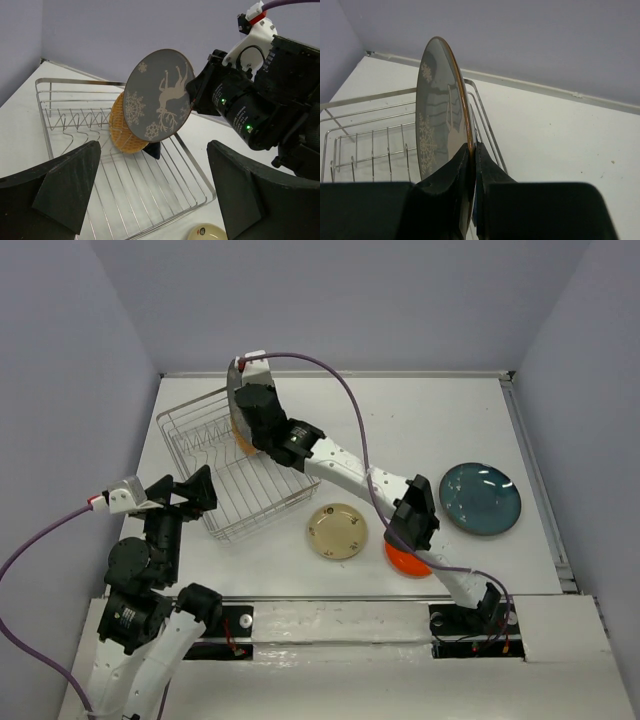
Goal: Load the plates into the dish rack
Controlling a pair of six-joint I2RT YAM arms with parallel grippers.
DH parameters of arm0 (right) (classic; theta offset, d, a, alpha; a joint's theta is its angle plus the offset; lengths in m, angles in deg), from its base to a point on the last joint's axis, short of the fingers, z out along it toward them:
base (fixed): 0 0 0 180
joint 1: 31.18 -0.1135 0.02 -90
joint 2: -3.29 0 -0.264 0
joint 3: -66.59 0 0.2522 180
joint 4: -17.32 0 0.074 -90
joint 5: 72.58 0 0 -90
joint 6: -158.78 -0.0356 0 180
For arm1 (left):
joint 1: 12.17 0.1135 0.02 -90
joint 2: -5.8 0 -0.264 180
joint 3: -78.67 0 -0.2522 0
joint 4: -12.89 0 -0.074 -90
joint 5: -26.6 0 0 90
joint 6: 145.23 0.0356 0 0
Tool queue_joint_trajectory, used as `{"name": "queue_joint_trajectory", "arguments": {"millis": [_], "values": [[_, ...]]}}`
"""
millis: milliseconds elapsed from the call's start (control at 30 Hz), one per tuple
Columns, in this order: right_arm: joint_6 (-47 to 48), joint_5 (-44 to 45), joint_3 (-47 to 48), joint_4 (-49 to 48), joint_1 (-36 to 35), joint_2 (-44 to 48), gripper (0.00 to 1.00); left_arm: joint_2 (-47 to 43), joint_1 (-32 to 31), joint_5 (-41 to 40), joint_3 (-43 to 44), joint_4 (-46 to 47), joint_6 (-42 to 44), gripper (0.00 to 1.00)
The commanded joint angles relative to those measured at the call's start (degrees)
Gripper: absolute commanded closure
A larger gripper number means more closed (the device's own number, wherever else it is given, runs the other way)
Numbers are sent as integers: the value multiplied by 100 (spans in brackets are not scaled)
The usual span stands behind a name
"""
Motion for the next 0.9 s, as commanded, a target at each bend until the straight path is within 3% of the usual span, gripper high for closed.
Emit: {"name": "queue_joint_trajectory", "arguments": {"millis": [0, 433, 800, 867], "values": [[634, 446, 464, -1612, -122, 17, 93, -94, -18, -99, 110, 219, 14, 1], [617, 384, 437, -1657, -175, -519, 93, -111, -18, -72, 110, 219, 5, 1], [1215, 455, 122, -2078, -342, -916, 93, -41, 0, -29, 101, 219, -13, 1], [1162, 385, -10, -2131, -342, -819, 86, -32, 17, -20, 92, 219, -21, 1]]}}
